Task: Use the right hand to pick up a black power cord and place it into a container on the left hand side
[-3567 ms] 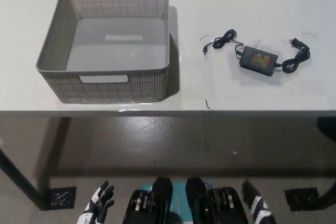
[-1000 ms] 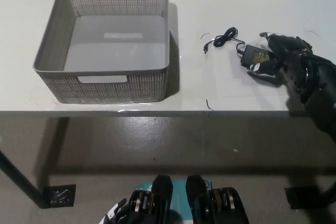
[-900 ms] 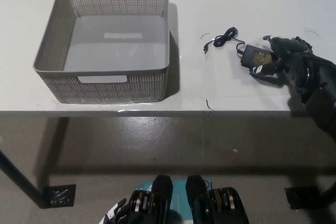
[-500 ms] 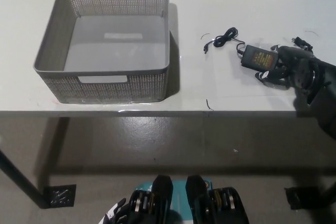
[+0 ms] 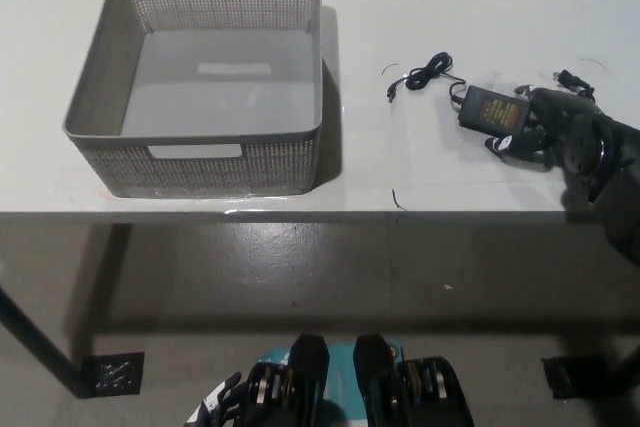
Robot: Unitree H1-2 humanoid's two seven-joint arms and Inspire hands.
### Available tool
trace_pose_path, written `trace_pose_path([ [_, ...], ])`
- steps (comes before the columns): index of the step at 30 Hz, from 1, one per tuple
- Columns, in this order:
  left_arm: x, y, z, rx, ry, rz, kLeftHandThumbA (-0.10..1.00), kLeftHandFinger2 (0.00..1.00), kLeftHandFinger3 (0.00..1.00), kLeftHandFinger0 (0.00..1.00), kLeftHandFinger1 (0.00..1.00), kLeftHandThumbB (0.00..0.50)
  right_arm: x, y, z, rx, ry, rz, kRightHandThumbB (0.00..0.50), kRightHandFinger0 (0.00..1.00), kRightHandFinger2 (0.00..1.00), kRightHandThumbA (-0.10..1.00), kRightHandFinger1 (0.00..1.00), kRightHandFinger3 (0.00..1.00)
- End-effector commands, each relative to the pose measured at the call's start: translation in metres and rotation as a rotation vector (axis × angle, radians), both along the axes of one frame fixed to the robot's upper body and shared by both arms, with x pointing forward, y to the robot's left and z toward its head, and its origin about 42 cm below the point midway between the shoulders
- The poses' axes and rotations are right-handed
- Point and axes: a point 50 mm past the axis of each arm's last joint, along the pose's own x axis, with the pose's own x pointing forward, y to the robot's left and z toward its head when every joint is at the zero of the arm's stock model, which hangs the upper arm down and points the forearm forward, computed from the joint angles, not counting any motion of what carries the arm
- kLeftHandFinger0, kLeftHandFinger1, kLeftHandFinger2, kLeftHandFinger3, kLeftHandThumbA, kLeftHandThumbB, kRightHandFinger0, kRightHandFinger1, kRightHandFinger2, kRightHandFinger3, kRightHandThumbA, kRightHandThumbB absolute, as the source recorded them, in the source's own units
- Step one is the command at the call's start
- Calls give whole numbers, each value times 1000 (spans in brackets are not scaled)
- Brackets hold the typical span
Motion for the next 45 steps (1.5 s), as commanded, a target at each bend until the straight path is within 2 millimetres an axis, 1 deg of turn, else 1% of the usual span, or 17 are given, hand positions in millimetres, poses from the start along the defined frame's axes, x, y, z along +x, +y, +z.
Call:
trace_pose_path([
  [1, 2, -1, 11, 6, -70, -24, 983, 1000, 1000, 1000, 1000, 423, 7, 4, 16, 40, -82, 18, 500, 1000, 1000, 718, 1000, 1000],
  [2, 2, -1, 11, 6, -70, -26, 982, 1000, 1000, 1000, 1000, 423, 6, 3, 16, 42, -119, 27, 472, 1000, 1000, 653, 1000, 1000],
  [3, 2, -1, 11, 7, -69, -29, 982, 1000, 1000, 1000, 1000, 423, 6, 2, 15, 55, -164, 30, 358, 1000, 971, 492, 1000, 1000],
  [4, 3, -1, 11, 8, -70, -31, 983, 1000, 1000, 1000, 1000, 423, 5, 2, 15, 60, -183, 30, 379, 921, 869, 426, 847, 972],
  [5, 3, -1, 11, 11, -72, -30, 984, 1000, 1000, 1000, 1000, 420, 3, 1, 15, 95, -293, 38, 241, 435, 324, -38, 343, 434],
  [6, 4, -1, 11, 13, -74, -31, 985, 1000, 1000, 1000, 1000, 418, 2, 1, 14, 99, -317, 38, 219, 197, 487, -98, 337, 538],
  [7, 4, -1, 12, 11, -74, -32, 982, 1000, 1000, 1000, 1000, 414, 1, 0, 14, 95, -356, 38, 159, 39, 352, -100, 193, 444],
  [8, 4, -1, 12, 11, -74, -33, 981, 1000, 1000, 1000, 1000, 414, 0, 0, 14, 102, -390, 40, 162, 2, 533, -100, 222, 600],
  [9, 4, -1, 12, 13, -75, -33, 982, 1000, 1000, 1000, 1000, 414, -1, -1, 14, 108, -409, 40, 153, 10, 727, -100, 375, 738],
  [14, 6, -1, 11, 4, -73, -38, 974, 1000, 1000, 1000, 1000, 406, -1, -5, 15, 104, -462, 21, 147, 80, 920, -100, 565, 982],
  [18, 5, -1, 11, 9, -72, -38, 984, 1000, 1000, 1000, 1000, 409, -2, -7, 12, 95, -453, 1, 173, 1, 730, -100, 384, 573],
  [20, 4, -1, 10, 3, -68, -35, 976, 1000, 1000, 1000, 1000, 398, -3, -8, 11, 102, -465, 6, 155, 0, 693, -100, 346, 531],
  [26, 4, -2, 10, 7, -69, -29, 981, 1000, 1000, 1000, 1000, 401, -2, -11, 14, 131, -482, -19, 138, 0, 674, -100, 316, 601],
  [30, 6, -2, 10, 8, -72, -30, 977, 1000, 1000, 1000, 1000, 390, 0, -13, 25, 171, -553, -47, 167, 0, 809, -100, 382, 744],
  [33, 7, -2, 11, 17, -79, -29, 987, 1000, 1000, 1000, 1000, 393, 4, -13, 37, 197, -593, -67, 187, 0, 805, -100, 374, 660],
  [38, 7, -2, 11, 7, -75, -26, 980, 1000, 1000, 1000, 1000, 410, 7, -15, 65, 272, -721, -38, 143, 0, 824, -100, 444, 930],
  [45, 8, -2, 11, 12, -77, -25, 982, 1000, 1000, 1000, 1000, 401, 16, -2, 118, 331, -849, -2, 167, 0, 771, -100, 444, 883],
])
